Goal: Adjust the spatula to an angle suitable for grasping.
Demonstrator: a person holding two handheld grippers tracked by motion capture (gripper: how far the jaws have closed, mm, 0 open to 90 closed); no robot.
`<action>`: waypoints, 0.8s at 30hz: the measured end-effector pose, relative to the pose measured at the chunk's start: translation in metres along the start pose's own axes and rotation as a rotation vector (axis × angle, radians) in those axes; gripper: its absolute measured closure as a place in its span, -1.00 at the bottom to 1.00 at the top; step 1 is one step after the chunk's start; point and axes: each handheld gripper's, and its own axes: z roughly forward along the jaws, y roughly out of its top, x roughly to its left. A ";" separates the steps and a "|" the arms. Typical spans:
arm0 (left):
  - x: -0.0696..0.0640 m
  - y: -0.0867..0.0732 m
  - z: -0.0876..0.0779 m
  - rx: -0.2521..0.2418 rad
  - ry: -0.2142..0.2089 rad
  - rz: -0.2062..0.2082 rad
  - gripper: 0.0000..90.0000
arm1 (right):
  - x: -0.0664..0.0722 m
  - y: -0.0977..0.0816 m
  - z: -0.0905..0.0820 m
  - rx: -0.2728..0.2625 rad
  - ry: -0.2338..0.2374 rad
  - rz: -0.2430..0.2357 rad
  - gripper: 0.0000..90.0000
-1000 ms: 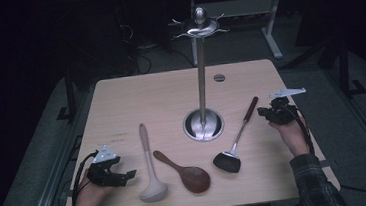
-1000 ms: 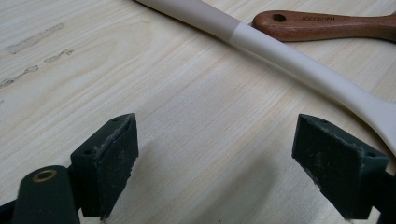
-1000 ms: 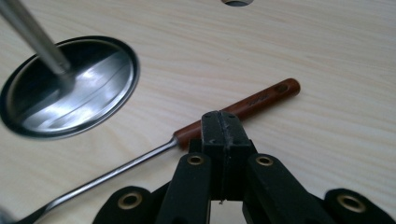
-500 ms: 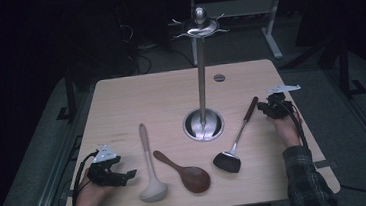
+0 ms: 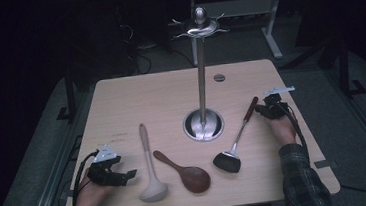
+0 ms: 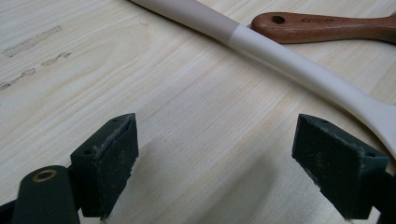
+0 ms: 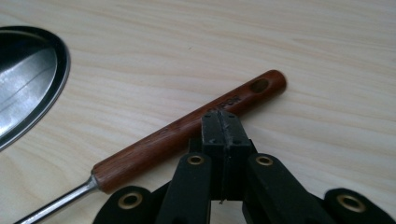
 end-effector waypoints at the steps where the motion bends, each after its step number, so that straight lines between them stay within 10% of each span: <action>1: 0.000 0.000 0.000 0.000 0.000 0.001 -0.69 | 0.002 0.000 0.002 0.009 0.005 -0.007 1.00; 24: 0.000 0.000 0.000 0.002 -0.001 0.005 -0.69 | 0.046 0.010 0.021 0.019 0.124 -0.146 1.00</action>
